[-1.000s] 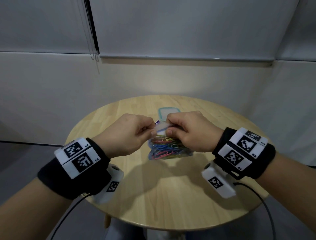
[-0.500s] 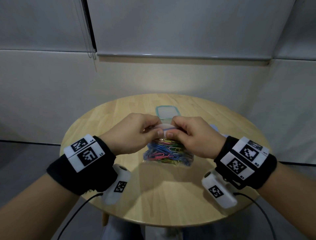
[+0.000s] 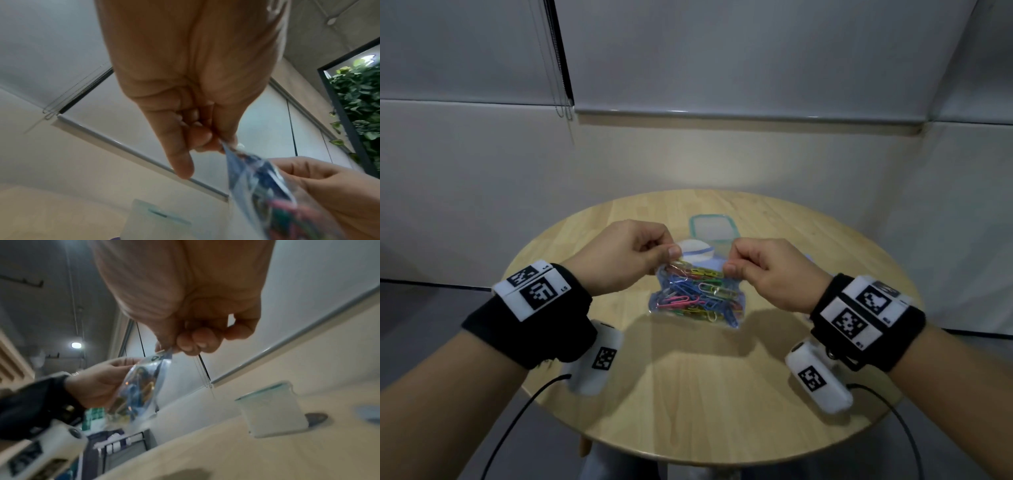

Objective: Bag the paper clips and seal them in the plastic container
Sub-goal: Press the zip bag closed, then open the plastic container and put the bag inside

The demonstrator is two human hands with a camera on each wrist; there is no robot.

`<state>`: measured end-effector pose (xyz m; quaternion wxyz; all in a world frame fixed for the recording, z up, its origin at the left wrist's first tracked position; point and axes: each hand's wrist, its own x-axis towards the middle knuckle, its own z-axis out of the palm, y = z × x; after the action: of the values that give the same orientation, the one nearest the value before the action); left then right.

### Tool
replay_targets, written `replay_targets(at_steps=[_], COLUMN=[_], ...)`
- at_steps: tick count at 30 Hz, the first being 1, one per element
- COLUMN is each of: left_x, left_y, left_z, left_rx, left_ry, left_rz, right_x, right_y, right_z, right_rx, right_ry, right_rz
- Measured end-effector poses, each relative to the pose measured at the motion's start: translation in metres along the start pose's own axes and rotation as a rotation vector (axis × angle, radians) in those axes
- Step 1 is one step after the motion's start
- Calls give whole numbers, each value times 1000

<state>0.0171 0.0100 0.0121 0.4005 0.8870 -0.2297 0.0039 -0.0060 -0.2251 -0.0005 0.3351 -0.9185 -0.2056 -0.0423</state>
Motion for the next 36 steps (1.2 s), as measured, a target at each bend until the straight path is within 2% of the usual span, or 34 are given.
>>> replay_targets(at_steps=[3, 6, 11, 13, 15, 18, 20, 22, 24, 25, 26, 29, 30, 34, 36], left_x=[5, 5, -4, -7, -9, -9, -7, -2, 7, 12, 17, 28, 32, 38, 35], left_y=[-14, -39, -81, -89, -95, -97, -90, -73, -55, -46, -37, -24, -24, -26, -31], left_z=[-5, -16, -31, -33, -37, -44, -48, -48, -37, -28, -18, 18, 27, 45, 46], left_rx=[-18, -7, -71, -128, -117, 11, 266, 425, 248, 93, -61, -458, -521, -646, -697], left_ry=[-4, 27, 45, 37, 10, -55, -74, 12, 69, 53, 3, -158, -176, -164, -255], left_rz=[-129, -306, -617, -689, -734, -758, -730, -630, -523, -512, -542, -696, -723, -796, -808], right_x=[29, 66, 100, 101, 97, 83, 68, 56, 55, 57, 58, 59, 58, 53, 46], right_y=[3, 9, 21, 21, 19, 11, 5, 2, 9, 16, 21, 32, 33, 36, 39], right_z=[-1, -3, 10, 19, 21, 17, 9, 0, -5, -7, -7, 3, 7, 18, 19], right_rx=[-50, -109, -540, -590, -607, -594, -460, -194, 66, 171, 285, 641, 705, 763, 842], right_ry=[40, -3, -262, -336, -340, -349, -344, -165, 125, 196, 172, -143, -201, -245, -289], right_rz=[15, 119, 266, 285, 273, 247, 225, 219, 321, 433, 565, 856, 889, 940, 955])
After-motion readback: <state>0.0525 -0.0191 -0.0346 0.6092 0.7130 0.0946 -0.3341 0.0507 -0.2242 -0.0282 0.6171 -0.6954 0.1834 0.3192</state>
